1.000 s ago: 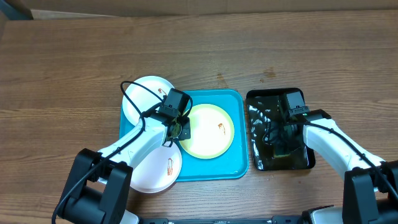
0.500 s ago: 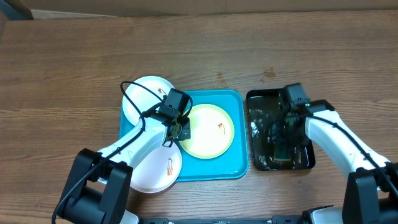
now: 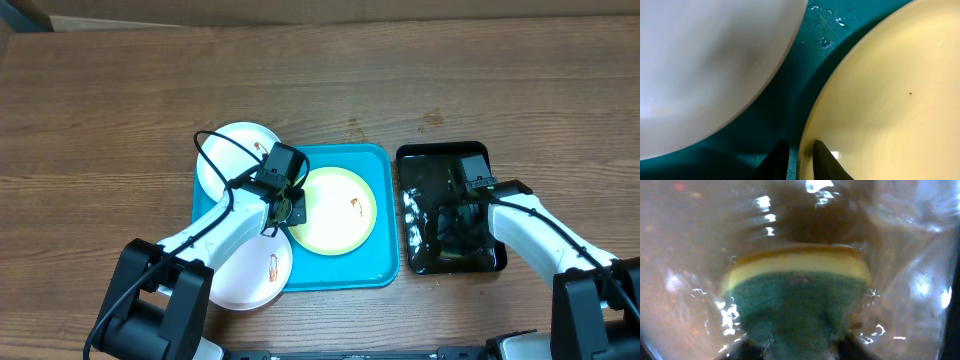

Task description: Clean dirty plates on tray and stack at the side

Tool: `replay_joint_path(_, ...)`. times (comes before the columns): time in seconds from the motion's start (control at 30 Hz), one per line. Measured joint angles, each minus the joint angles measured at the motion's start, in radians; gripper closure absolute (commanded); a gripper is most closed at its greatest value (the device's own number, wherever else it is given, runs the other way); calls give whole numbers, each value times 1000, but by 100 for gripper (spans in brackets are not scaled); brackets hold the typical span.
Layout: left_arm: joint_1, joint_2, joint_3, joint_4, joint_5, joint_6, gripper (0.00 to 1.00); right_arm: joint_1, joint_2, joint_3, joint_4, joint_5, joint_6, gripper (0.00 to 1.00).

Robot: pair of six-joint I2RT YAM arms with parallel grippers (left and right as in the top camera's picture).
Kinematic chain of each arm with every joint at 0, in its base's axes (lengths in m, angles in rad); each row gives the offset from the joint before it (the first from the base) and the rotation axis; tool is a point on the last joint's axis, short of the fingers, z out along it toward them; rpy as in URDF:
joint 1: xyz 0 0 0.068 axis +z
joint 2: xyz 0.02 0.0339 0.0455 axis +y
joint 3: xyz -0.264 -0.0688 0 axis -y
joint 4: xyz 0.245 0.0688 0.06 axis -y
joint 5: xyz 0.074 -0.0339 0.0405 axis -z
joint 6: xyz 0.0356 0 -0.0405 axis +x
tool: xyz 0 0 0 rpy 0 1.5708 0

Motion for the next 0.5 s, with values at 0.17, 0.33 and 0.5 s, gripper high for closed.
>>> replay_joint_path(0.17,0,0,0,0,0,-2,91,0,4,45,-88,1,-1,96)
replay_joint_path(0.33,0,-2,0,5,1,-1,96,0,10,253,-303,0,-1,96)
replay_joint_path(0.5,0,-2,0,5,1,-1,96,0,6,370,-351,4,-9,96)
